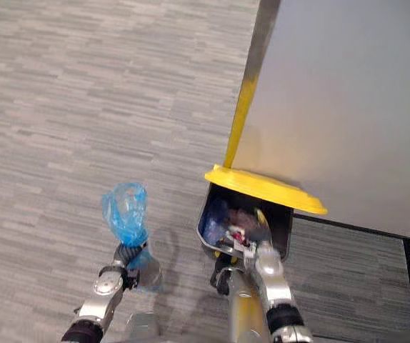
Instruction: Gather rubbish on tea table into small bin, then transfer packed bag to large trash can.
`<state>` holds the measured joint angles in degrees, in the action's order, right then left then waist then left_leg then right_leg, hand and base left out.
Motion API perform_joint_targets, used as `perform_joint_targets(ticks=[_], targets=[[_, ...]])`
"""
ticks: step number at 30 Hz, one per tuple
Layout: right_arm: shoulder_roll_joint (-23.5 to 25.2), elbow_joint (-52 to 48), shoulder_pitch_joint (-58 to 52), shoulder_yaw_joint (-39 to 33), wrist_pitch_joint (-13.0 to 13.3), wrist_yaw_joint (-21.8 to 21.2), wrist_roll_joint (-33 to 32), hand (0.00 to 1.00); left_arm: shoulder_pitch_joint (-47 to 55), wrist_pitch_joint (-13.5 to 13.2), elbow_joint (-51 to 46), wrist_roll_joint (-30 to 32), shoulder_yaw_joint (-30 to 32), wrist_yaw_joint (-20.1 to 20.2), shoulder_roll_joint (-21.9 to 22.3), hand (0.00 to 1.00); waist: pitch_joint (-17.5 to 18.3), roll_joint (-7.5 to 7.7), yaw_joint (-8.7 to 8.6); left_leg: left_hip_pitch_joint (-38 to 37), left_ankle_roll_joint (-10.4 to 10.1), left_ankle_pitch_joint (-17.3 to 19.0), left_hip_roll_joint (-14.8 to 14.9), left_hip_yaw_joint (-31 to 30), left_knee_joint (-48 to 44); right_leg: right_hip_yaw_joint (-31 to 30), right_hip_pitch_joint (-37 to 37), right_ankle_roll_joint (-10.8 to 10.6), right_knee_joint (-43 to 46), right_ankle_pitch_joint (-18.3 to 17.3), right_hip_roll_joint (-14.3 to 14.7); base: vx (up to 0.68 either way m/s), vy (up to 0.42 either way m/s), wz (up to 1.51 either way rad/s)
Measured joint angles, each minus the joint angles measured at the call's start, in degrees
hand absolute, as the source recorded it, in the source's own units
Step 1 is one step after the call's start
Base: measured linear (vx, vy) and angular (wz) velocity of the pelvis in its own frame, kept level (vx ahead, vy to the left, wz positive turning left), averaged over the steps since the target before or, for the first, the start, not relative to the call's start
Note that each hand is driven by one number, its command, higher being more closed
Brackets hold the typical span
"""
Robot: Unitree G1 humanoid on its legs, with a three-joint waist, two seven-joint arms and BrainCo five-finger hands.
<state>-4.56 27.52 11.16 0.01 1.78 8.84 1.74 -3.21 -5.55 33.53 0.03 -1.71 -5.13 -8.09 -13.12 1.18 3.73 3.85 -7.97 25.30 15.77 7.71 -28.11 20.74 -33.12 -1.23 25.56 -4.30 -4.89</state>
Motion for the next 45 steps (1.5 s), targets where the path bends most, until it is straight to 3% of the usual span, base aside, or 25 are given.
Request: perform_joint_targets(ticks=[4,6,10,17,27,31,33,38,45], targets=[[-6.1,-1.2,8.7,1.1,0.2,0.0,0.1,0.00,-4.9,-0.9,-0.1,-1.6,-0.1,-1.2,-2.5,1.00,-4.1,2.23,0.39,3.0,0.8,0.6,0.1,-3.1,0.0,-1.3,-0.1,-2.3,-3.9,2.8,1.5,-0.15,-0.080,0.23],[-9.4,-0.8,11.7,2.4,0.2,0.0,0.1,0.00,-5.2,-1.3,-0.1,-1.8,-0.2,-1.4,-3.4,1.00,-4.7,2.90,0.56,4.1,0.8,0.6,0.1,-4.1,0.0,-1.9,-0.3,-1.4,-5.9,4.2,2.3,-0.10,-0.053,0.10],[-17.2,2.7,20.2,4.7,0.4,0.0,0.1,0.00,-6.4,-1.8,-0.1,-3.0,-1.2,-1.4,-4.2,1.00,-7.0,2.81,0.38,5.5,0.8,0.6,0.1,-5.5,-0.2,-1.9,-0.4,-0.4,-8.5,5.8,3.6,-0.03,-0.014,-0.02],[-25.4,6.0,24.6,5.6,0.7,-0.1,0.0,0.00,-9.2,-2.3,-1.1,-4.7,-3.5,-1.4,-5.4,1.00,-10.3,2.57,0.06,7.1,0.8,0.6,0.0,-7.0,-1.1,-1.9,-0.4,-0.5,-9.3,6.2,3.8,-0.01,0.009,0.06],[-27.4,7.9,26.3,5.6,0.8,-0.2,0.0,0.00,-14.0,-2.6,-7.0,-8.4,-7.4,-1.1,-8.3,1.00,-12.9,1.77,-0.09,8.8,-0.7,-0.3,-2.3,-9.1,-2.1,-3.2,-0.6,-0.5,-8.5,6.1,2.1,0.01,0.044,0.14],[-27.6,8.7,27.7,7.7,1.1,-0.2,0.0,0.00,-16.3,-4.0,-11.5,-8.4,-10.2,-1.0,-8.7,1.00,-13.1,1.75,-1.25,8.9,-0.7,-0.3,-3.2,-9.1,-2.1,-4.3,-0.5,0.6,-8.5,6.7,1.6,0.05,0.076,0.06],[-27.8,8.8,27.9,7.9,1.6,-0.3,0.1,0.00,-18.9,-4.5,-12.7,-8.5,-13.1,-0.9,-8.2,1.00,-13.1,1.72,-1.54,8.9,-0.7,-0.4,-3.8,-8.9,-2.3,-4.8,-0.5,2.9,-8.5,7.0,1.2,0.08,0.078,0.01],[-29.4,8.9,30.9,11.1,1.7,-0.3,0.7,0.00,-24.1,-4.9,-13.5,-10.3,-19.3,-0.8,-6.3,1.00,-13.2,1.64,-2.82,8.7,-0.7,-0.4,-4.7,-7.3,-3.1,-6.4,-0.5,3.4,-8.3,7.1,0.4,0.06,0.070,-0.04],[-29.7,7.1,32.2,12.4,1.5,-0.3,1.2,0.00,-29.5,-4.9,-13.5,-11.1,-27.5,-0.1,-2.6,1.00,-13.2,1.64,-2.90,8.4,-0.7,-0.4,-4.9,-4.2,-4.9,-8.4,-0.5,3.7,-7.8,7.3,0.2,0.01,0.033,-0.08]])
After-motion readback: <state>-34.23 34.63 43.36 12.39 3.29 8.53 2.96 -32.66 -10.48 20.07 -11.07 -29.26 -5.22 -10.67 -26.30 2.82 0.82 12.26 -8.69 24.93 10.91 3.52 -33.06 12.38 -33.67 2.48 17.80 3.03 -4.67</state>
